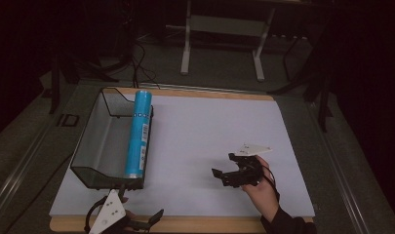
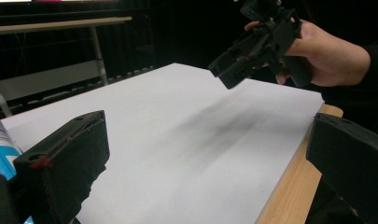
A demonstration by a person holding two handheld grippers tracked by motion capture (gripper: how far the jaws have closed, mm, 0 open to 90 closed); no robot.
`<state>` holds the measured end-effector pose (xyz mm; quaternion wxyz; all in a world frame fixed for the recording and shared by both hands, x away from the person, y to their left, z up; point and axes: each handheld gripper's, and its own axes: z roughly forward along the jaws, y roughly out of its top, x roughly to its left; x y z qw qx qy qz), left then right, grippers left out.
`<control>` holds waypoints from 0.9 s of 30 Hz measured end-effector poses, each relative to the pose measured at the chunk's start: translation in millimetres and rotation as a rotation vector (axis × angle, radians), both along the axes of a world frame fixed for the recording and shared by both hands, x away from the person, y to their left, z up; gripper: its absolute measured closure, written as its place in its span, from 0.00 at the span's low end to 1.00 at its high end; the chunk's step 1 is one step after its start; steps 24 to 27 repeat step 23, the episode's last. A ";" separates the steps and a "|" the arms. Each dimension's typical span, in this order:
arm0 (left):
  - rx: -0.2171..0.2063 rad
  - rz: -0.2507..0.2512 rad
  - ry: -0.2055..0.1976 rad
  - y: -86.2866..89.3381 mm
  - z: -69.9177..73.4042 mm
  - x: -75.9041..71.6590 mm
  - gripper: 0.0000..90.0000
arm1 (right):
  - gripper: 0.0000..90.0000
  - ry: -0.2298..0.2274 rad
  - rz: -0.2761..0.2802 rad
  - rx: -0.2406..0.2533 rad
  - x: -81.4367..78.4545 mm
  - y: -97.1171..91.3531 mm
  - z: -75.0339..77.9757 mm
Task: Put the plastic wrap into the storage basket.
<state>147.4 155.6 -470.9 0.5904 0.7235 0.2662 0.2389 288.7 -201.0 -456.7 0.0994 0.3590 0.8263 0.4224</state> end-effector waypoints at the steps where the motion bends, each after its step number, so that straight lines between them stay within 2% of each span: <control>1: 0.000 0.000 0.000 0.0 0.0 0.0 0.00 | 0.14 -0.001 -0.001 -0.002 -1.4 -2.0 -0.5; 8: 0.001 -0.002 0.000 -0.5 0.0 0.0 0.00 | 0.14 -0.004 0.001 -0.030 -14.3 -14.3 -4.6; 11: 0.003 -0.004 0.000 -1.0 0.0 0.2 0.00 | 0.14 -0.004 0.005 -0.049 -19.7 -18.5 -11.9; 19: 0.006 -0.011 -0.001 -1.5 0.4 0.4 0.00 | 0.14 -0.049 -0.023 -0.063 -16.2 -25.5 -15.8; 27: 0.006 -0.012 -0.001 -1.8 0.5 0.6 0.00 | 0.14 -0.051 -0.027 -0.077 -14.2 -27.2 -18.0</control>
